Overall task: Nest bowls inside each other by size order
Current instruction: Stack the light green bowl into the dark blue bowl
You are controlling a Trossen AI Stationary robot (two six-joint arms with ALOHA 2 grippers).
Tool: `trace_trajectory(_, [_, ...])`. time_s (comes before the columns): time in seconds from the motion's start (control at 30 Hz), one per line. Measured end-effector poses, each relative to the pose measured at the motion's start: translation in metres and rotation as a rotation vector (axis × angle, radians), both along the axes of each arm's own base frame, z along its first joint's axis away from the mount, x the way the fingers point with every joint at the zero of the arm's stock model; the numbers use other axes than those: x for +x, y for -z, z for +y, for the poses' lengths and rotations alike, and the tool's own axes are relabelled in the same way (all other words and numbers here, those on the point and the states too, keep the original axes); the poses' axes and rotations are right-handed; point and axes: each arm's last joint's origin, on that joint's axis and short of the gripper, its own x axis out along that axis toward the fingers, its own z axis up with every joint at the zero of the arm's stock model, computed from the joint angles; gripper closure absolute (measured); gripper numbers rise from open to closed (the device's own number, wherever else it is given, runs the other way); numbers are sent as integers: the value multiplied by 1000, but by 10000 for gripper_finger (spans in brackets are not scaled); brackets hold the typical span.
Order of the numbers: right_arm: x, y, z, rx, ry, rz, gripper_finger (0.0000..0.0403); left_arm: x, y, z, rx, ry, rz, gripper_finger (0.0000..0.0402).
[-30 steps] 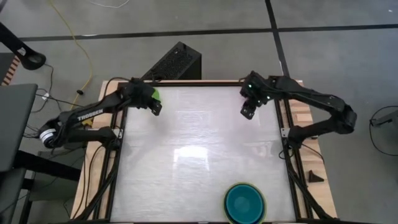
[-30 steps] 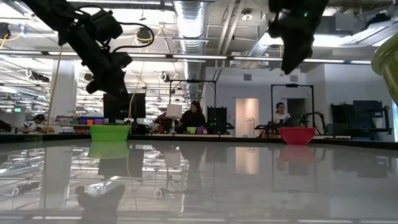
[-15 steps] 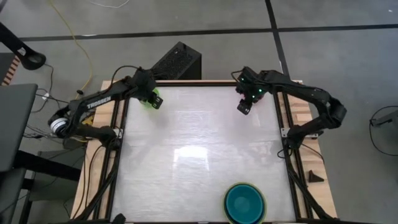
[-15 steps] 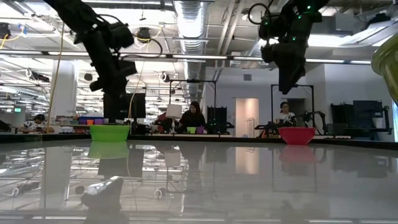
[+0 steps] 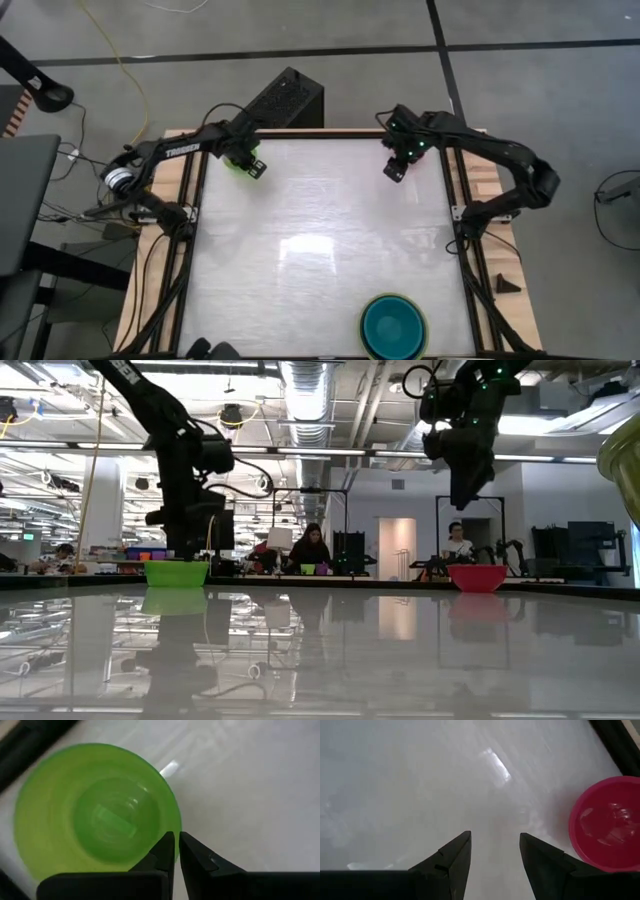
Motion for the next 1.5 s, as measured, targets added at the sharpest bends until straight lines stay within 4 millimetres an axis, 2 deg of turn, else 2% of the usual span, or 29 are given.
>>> trace_trajectory(0.3, [-7,-7,5,-7,0,-9,200,2,20,4,-44,-17,98,387])
trace_trajectory(0.57, [-8,-8,6,-9,0,-11,200,-1,6,0,3,-41,63,387])
trace_trajectory(0.87, [-8,-9,6,-10,0,-13,200,0,4,-2,-29,-34,19,386])
trace_trajectory(1.0, [-8,-8,7,-6,0,-8,200,0,4,-1,-31,-43,17,367])
trace_trajectory(1.2, [-10,-7,8,14,2,10,200,-1,4,0,-30,-57,10,317])
trace_trajectory(1.3, [-10,-7,9,23,2,7,200,-3,4,2,-33,-74,8,309])
trace_trajectory(1.37, [-10,-7,9,34,-2,1,200,-5,4,2,-49,-83,4,321])
trace_trajectory(1.5, [-9,-7,11,35,-12,1,200,-8,5,0,-91,-82,12,384])
